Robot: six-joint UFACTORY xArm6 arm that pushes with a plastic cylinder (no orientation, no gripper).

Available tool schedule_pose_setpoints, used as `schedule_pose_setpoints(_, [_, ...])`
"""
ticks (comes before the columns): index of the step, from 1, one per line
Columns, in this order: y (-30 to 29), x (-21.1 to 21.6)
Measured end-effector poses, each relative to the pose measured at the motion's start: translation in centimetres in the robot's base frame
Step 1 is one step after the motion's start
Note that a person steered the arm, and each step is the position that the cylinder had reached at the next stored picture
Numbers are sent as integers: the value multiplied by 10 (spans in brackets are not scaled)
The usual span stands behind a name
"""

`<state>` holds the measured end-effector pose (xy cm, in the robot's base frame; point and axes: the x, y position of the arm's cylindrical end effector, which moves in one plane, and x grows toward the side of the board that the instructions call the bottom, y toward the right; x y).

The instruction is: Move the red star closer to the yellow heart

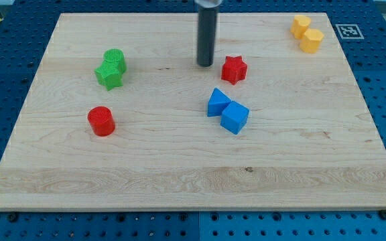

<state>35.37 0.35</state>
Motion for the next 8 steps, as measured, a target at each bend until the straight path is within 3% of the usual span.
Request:
schedule_pose_setpoints(1, [17, 40])
schedule_pose_setpoints(2, [54, 50])
schedule_pose_setpoints(4, [96, 36])
schedule_pose_setpoints(8, [103, 9])
